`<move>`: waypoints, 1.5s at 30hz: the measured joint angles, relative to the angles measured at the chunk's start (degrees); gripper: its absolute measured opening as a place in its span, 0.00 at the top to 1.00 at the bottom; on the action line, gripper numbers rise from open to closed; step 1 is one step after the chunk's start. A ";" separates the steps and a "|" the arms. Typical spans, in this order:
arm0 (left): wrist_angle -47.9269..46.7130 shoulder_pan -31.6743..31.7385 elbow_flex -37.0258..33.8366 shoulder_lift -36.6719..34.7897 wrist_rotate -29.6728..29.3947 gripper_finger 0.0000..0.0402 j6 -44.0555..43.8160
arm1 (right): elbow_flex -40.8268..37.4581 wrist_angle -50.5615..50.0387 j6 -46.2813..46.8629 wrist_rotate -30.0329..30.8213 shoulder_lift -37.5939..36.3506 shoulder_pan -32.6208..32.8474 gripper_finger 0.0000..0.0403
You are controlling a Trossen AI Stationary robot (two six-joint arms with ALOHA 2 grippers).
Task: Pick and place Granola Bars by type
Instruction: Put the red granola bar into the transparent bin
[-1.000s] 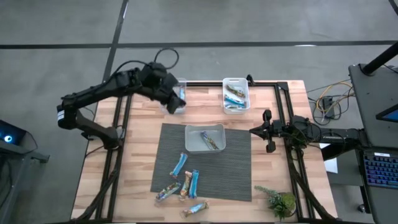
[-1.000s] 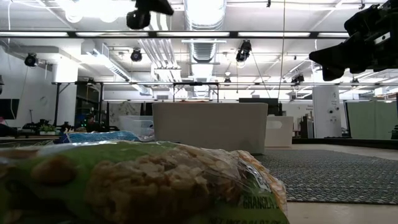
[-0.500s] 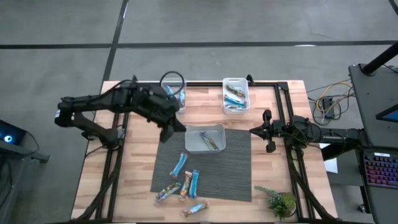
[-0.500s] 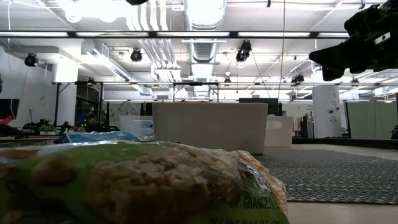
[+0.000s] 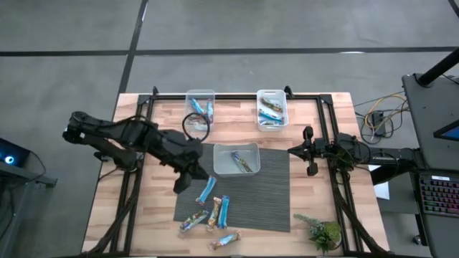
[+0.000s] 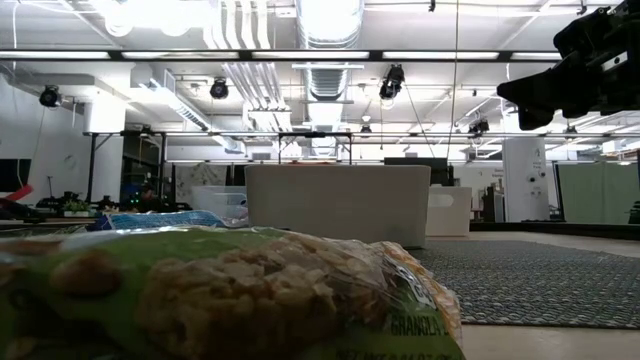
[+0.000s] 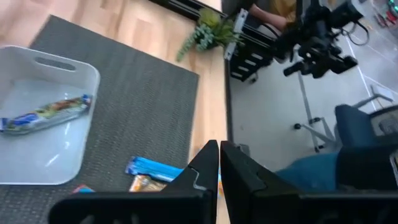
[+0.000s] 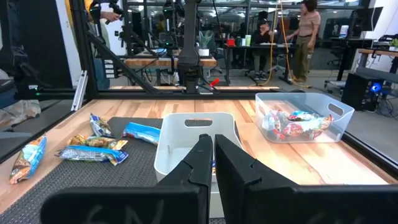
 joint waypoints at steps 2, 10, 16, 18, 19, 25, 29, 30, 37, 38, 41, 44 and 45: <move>0.11 -1.23 0.01 0.29 -0.02 1.00 -0.46 | 0.00 0.00 0.00 0.00 -0.01 -0.02 0.98; -0.37 -3.29 0.02 1.02 -0.44 1.00 -6.27 | 0.00 0.00 0.00 -0.01 0.00 0.00 0.98; -4.60 -3.58 0.02 2.27 -1.06 1.00 -16.26 | 0.00 0.00 0.00 0.00 0.02 -0.02 0.98; -6.07 -3.55 0.02 2.57 -2.31 1.00 -20.01 | 0.00 0.00 0.00 -0.01 0.02 0.00 0.98; -6.82 -3.55 0.02 2.71 -2.97 1.00 -21.39 | 0.00 0.01 0.00 0.00 0.02 -0.01 0.98; -11.57 -3.73 0.02 4.21 -6.43 1.00 -24.90 | 0.00 0.00 0.00 -0.02 0.02 0.00 0.98; -13.79 -3.73 0.02 6.09 -7.31 1.00 -27.48 | 0.00 0.00 0.00 0.00 0.02 -0.02 0.98; -13.90 -3.73 0.02 6.74 -7.32 1.00 -27.59 | 0.00 0.00 0.00 0.00 0.02 -0.02 0.98; -13.84 -3.70 0.02 11.60 -7.30 1.00 -31.42 | 0.00 0.00 0.00 -0.02 0.02 -0.01 0.98; -13.79 -3.66 0.02 12.43 -7.30 1.00 -31.98 | 0.00 0.00 -0.01 -0.01 0.02 0.00 0.98; -13.77 -3.57 0.02 14.30 -7.30 1.00 -34.76 | 0.00 0.00 0.00 -0.02 0.02 0.00 0.98; -13.73 -3.58 0.02 15.98 -7.28 1.00 -37.47 | 0.00 0.00 -0.01 -0.01 0.02 0.00 0.98; -13.68 -3.58 0.01 16.50 -7.28 1.00 -38.19 | 0.00 0.00 0.00 0.00 0.02 0.00 0.98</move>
